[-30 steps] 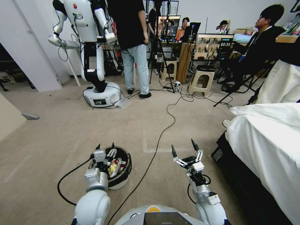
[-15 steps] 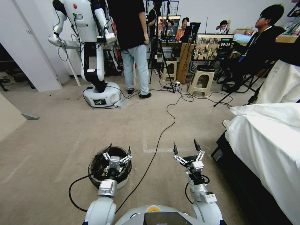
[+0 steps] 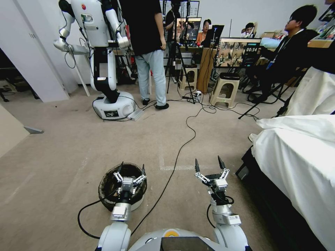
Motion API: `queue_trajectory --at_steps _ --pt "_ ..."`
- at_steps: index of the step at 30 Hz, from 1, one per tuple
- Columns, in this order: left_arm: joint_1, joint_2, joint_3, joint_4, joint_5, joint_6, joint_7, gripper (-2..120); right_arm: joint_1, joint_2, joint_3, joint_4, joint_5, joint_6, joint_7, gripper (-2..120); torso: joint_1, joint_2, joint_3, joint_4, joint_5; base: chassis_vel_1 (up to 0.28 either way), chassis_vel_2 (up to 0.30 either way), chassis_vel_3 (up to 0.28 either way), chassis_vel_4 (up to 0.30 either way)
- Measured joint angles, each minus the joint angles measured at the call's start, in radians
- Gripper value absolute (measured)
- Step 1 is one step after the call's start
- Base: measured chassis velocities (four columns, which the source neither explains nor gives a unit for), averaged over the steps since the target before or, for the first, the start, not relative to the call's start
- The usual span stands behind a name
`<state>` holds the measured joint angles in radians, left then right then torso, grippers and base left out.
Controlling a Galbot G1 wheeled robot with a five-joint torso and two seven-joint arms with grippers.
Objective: Pick up the trash bin, then pick up the garbage from the floor and place it into the trash bin.
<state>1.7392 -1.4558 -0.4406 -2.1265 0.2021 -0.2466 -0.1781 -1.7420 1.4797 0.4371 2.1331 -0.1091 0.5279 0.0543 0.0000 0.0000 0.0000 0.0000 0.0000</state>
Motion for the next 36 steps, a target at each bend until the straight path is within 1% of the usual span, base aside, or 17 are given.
queue_trajectory --at_steps 1,6,36 --pt "-0.001 -0.001 0.002 0.0 0.0 -0.004 -0.013 100 0.0 -0.001 0.0 0.0 0.0 -0.002 0.0 100 0.0 0.0 0.0 0.0 0.0 0.0 0.0 0.0 0.0" --pt "-0.003 -0.003 0.004 0.001 -0.002 -0.01 -0.027 100 -0.005 -0.002 0.004 0.006 -0.011 -0.015 0.01 100 0.0 0.0 0.0 0.0 0.0 0.0 0.0 0.0 0.0" --pt "-0.003 -0.003 0.003 0.001 -0.007 -0.007 -0.026 100 -0.005 -0.001 0.003 0.005 -0.011 -0.017 0.014 100 0.0 0.0 0.0 0.0 0.0 0.0 0.0 0.0 0.0"
